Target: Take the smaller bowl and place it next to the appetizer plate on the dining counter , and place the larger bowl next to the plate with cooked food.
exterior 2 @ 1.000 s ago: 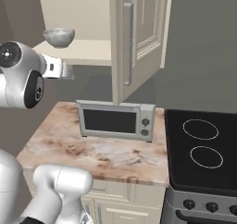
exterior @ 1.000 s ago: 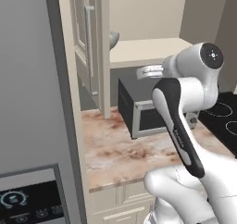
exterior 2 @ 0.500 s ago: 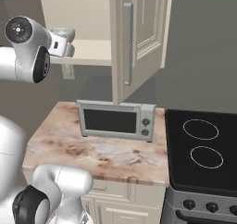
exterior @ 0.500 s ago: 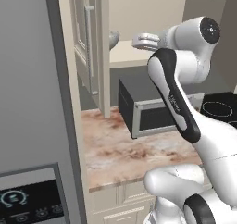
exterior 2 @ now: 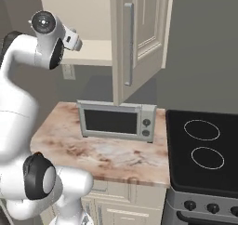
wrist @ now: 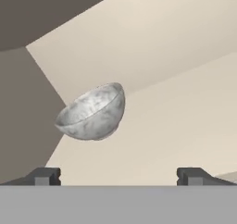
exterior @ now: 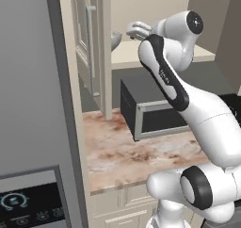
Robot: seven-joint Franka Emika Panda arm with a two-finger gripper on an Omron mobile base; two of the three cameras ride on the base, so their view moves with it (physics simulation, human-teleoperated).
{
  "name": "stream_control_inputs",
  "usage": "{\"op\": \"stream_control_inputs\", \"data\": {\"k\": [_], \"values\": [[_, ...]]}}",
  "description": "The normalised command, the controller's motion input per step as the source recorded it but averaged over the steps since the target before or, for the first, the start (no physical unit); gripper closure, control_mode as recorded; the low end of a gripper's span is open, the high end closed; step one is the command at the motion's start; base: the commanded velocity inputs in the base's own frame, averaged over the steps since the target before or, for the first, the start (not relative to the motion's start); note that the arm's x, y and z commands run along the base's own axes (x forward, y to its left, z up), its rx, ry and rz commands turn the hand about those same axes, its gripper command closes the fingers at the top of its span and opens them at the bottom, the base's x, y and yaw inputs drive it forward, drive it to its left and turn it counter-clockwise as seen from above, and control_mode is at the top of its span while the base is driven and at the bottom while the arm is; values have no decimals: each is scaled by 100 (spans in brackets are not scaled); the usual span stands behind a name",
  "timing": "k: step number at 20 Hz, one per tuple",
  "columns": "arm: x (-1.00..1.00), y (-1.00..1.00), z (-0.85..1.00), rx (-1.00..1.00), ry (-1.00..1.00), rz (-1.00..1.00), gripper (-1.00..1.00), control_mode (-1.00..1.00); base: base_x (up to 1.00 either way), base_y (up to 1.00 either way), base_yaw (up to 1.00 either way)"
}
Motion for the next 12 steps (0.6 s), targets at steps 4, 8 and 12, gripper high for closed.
{"op": "stream_control_inputs", "data": {"k": [4,8,12], "values": [[74,49,-1,9,3,0,-100,-100,0,0,0],[72,35,-1,6,7,0,-100,-100,0,0,0],[63,17,-6,3,11,0,-100,-100,0,0,0]]}}
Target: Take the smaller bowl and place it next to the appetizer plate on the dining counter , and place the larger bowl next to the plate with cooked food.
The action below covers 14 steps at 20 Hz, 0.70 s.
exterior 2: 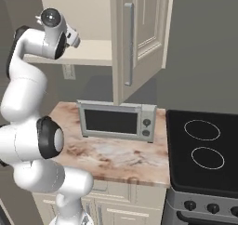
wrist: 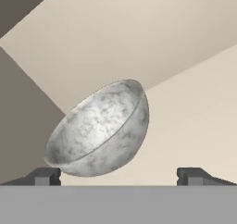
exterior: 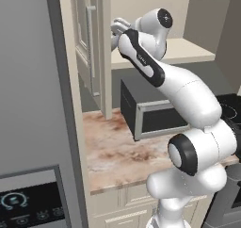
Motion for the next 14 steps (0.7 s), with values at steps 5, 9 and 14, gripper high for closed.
{"op": "stream_control_inputs", "data": {"k": [5,9,14], "values": [[44,15,-8,0,7,0,-100,-100,0,0,0],[34,20,-10,0,1,0,-100,-100,0,0,0],[14,9,-18,0,0,0,-100,-100,0,0,0]]}}
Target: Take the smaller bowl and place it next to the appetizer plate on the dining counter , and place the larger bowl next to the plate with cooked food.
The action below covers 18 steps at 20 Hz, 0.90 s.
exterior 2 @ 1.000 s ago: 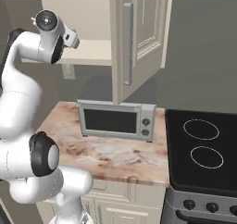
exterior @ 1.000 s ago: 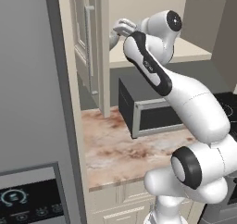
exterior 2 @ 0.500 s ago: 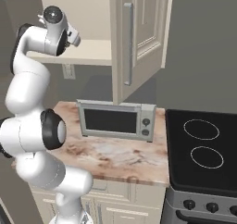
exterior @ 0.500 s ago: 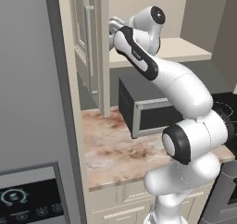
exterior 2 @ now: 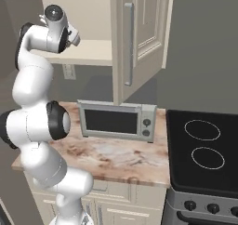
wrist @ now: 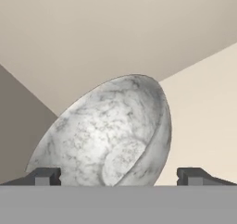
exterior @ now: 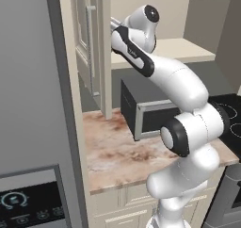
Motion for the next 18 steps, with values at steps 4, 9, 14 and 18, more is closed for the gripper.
{"op": "stream_control_inputs", "data": {"k": [4,9,14,18], "values": [[14,1,-27,1,0,0,-100,-100,0,0,0],[38,3,-21,3,0,0,-100,-100,0,0,0],[24,7,-11,2,0,0,100,-100,0,0,0],[1,2,-5,2,0,0,100,-100,0,0,0]]}}
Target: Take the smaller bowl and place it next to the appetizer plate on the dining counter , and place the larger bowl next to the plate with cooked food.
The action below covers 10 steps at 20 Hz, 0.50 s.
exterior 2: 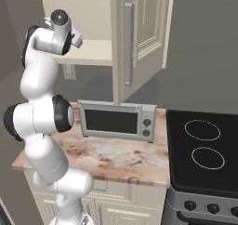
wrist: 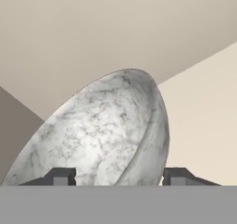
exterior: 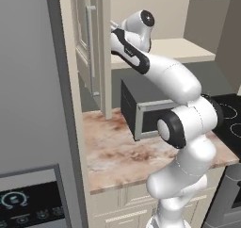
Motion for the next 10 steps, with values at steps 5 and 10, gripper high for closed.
{"op": "stream_control_inputs", "data": {"k": [5,10], "values": [[-42,0,0,2,0,0,100,-100,0,0,0],[-91,0,0,0,-6,0,100,-100,0,0,0]]}}
